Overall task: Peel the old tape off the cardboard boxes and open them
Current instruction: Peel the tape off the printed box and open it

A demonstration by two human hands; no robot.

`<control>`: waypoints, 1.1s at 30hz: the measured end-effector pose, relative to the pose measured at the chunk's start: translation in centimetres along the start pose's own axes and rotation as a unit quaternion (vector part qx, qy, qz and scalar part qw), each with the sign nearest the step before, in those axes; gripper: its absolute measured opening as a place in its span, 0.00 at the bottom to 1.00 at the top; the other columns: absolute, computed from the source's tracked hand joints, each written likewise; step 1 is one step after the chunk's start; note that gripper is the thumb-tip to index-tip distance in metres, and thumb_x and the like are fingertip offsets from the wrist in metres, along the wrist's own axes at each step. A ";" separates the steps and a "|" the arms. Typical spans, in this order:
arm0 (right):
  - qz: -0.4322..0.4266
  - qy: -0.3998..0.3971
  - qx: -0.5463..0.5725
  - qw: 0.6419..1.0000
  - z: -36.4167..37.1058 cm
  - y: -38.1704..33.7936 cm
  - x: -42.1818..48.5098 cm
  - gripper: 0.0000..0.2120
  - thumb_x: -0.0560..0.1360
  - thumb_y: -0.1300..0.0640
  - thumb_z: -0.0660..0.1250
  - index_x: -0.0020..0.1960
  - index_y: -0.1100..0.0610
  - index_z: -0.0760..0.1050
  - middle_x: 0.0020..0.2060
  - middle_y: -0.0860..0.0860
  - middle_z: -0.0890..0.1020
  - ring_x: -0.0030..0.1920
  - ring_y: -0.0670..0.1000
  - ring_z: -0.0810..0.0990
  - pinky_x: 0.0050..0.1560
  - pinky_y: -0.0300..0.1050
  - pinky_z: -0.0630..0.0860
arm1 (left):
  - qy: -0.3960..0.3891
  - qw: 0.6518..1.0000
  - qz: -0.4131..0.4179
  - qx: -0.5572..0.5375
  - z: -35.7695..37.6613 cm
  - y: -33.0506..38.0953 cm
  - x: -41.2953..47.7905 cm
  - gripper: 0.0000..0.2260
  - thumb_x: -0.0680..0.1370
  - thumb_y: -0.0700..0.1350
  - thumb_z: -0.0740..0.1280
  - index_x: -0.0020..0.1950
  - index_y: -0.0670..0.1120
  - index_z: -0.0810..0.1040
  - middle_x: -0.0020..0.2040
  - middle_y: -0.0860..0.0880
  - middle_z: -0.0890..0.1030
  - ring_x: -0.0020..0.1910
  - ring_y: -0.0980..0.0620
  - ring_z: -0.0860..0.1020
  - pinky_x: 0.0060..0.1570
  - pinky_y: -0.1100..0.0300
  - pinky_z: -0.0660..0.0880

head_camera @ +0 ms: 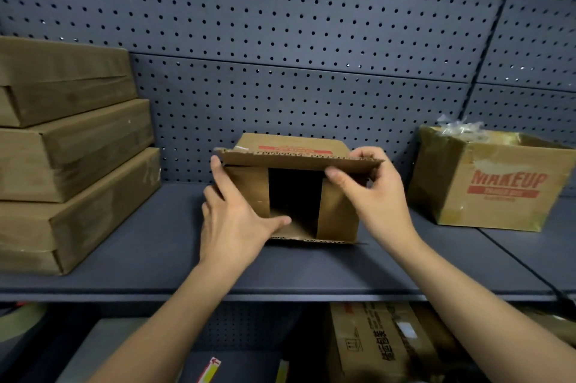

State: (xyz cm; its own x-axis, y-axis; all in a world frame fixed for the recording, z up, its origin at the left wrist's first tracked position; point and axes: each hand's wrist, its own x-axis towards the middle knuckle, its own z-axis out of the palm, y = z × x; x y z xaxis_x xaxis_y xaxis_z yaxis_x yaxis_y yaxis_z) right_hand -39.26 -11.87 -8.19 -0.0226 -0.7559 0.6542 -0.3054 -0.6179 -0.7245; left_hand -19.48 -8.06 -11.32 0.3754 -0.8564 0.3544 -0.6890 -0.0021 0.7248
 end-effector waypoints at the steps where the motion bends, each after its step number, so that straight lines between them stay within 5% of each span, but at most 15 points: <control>1: -0.006 0.003 -0.025 1.000 0.2 0.3 -0.2 0.19 0.68 0.49 0.78 0.53 0.46 0.72 0.49 0.40 0.79 0.54 0.44 0.78 0.57 0.46 0.74 | 0.006 1.000 -0.008 0.001 0.1 0.1 0.2 0.65 0.62 0.61 0.80 0.78 0.51 0.33 0.73 0.39 0.60 0.71 0.36 0.62 0.66 0.41 0.66; 6: -0.027 0.077 -0.060 0.995 1.7 0.4 -1.2 0.38 0.62 0.55 0.82 0.57 0.33 0.60 0.53 0.47 0.71 0.57 0.48 0.72 0.64 0.49 0.70 | 0.034 0.999 -0.036 0.013 0.7 0.7 0.8 0.57 0.65 0.58 0.79 0.78 0.43 0.43 0.71 0.37 0.61 0.70 0.34 0.63 0.66 0.41 0.66; 9: -0.010 0.103 -0.099 0.990 2.3 0.6 -1.3 0.43 0.61 0.57 0.81 0.64 0.39 0.58 0.54 0.47 0.65 0.58 0.47 0.67 0.67 0.49 0.66 | 0.020 0.999 -0.031 0.037 0.6 0.6 0.8 0.54 0.70 0.55 0.76 0.79 0.41 0.41 0.73 0.37 0.59 0.71 0.33 0.61 0.65 0.41 0.66; 15: 0.047 0.025 -0.068 0.996 1.0 0.1 -1.1 0.42 0.66 0.59 0.76 0.70 0.40 0.55 0.59 0.48 0.64 0.60 0.48 0.68 0.58 0.39 0.68 | -0.054 0.998 -0.002 0.017 -0.8 -0.4 0.6 0.52 0.73 0.47 0.73 0.80 0.51 0.35 0.75 0.43 0.59 0.72 0.37 0.63 0.65 0.42 0.67; 19: 0.045 -0.050 -0.067 0.995 -1.7 0.4 -1.0 0.39 0.73 0.63 0.70 0.76 0.41 0.56 0.61 0.47 0.71 0.59 0.42 0.75 0.53 0.30 0.70 | -0.094 0.995 0.020 -0.035 -2.6 -1.8 1.1 0.39 0.75 0.37 0.67 0.81 0.52 0.52 0.69 0.48 0.71 0.67 0.45 0.71 0.64 0.56 0.70; 21: 0.035 -0.065 -0.032 0.997 -3.0 0.7 -0.9 0.34 0.75 0.70 0.64 0.75 0.47 0.62 0.60 0.46 0.76 0.59 0.36 0.77 0.55 0.28 0.72 | -0.101 0.993 0.022 -0.061 -3.6 -2.4 1.4 0.31 0.76 0.34 0.64 0.77 0.52 0.64 0.56 0.57 0.78 0.53 0.56 0.77 0.48 0.70 0.73; 23: 0.018 -0.063 -0.035 0.997 -4.1 0.9 -0.8 0.29 0.75 0.75 0.59 0.70 0.52 0.70 0.60 0.46 0.79 0.59 0.35 0.77 0.62 0.37 0.75 | -0.099 0.992 0.016 -0.078 -4.3 -3.1 2.0 0.24 0.75 0.31 0.63 0.68 0.50 0.75 0.46 0.54 0.81 0.46 0.53 0.79 0.38 0.64 0.74; 25: 0.013 -0.061 -0.035 0.997 -4.7 1.2 -0.7 0.26 0.74 0.77 0.57 0.63 0.55 0.77 0.59 0.47 0.80 0.60 0.37 0.78 0.65 0.46 0.75 | -0.093 0.990 -0.001 -0.104 -4.6 -3.9 2.4 0.19 0.73 0.30 0.63 0.56 0.48 0.81 0.42 0.47 0.83 0.43 0.47 0.80 0.39 0.58 0.74; 30: 0.002 -0.076 -0.061 0.995 -4.9 1.3 -0.9 0.23 0.74 0.75 0.59 0.60 0.54 0.80 0.60 0.47 0.79 0.61 0.38 0.75 0.65 0.42 0.73 | -0.101 0.986 -0.001 -0.135 -4.9 -4.6 2.4 0.09 0.72 0.33 0.72 0.46 0.47 0.82 0.40 0.48 0.85 0.45 0.46 0.83 0.47 0.48 0.79; 33: -0.008 -0.103 -0.052 0.993 -4.9 1.2 -1.1 0.22 0.76 0.72 0.62 0.61 0.51 0.79 0.60 0.48 0.78 0.62 0.42 0.76 0.63 0.40 0.72 | -0.112 0.983 0.021 -0.143 -5.3 -4.5 2.1 0.15 0.72 0.31 0.71 0.47 0.52 0.80 0.40 0.58 0.85 0.44 0.56 0.82 0.48 0.55 0.77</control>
State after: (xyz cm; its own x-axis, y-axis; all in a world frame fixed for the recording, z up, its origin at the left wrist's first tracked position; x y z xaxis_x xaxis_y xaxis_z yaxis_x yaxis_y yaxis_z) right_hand -44.23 -10.74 -8.67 0.1740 -0.7815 0.5992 -0.4013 -0.6119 -0.6815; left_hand -12.36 -7.11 -10.74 0.1816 -0.9452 0.2713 -0.4857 0.1537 0.8605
